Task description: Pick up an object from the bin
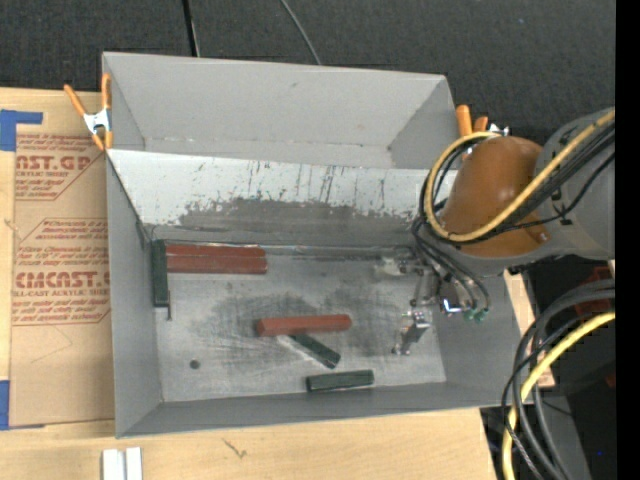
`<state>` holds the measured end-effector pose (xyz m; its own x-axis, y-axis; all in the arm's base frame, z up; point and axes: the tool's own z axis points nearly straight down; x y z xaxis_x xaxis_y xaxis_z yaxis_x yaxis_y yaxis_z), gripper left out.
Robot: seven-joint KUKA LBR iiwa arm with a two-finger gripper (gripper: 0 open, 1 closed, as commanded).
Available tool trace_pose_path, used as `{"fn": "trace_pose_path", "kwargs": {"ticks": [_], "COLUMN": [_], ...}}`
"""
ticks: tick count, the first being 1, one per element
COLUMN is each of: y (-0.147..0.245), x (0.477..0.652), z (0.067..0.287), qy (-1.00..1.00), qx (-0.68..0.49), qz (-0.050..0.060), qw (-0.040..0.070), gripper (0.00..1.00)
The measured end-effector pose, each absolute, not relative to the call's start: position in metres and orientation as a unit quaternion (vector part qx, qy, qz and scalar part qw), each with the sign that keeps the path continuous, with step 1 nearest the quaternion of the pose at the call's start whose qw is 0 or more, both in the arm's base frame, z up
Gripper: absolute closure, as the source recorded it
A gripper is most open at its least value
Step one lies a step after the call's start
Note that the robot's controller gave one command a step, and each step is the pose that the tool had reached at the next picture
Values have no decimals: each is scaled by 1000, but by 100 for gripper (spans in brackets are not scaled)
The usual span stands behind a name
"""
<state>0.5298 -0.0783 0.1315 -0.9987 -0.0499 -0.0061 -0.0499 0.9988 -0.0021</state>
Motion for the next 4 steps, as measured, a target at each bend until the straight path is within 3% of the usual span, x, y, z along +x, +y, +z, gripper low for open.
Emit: {"fn": "trace_pose_path", "kwargs": {"ticks": [1,2,3,4], "y": [-57,-51,-53,3], "x": [517,523,570,499], "z": [101,101,73,76], "qy": [998,997,995,991], "qx": [-70,-71,-95,-132], "qz": [1,-1,0,0], "qw": [-2,1,1,-2], "gripper": [0,0,0,100]}}
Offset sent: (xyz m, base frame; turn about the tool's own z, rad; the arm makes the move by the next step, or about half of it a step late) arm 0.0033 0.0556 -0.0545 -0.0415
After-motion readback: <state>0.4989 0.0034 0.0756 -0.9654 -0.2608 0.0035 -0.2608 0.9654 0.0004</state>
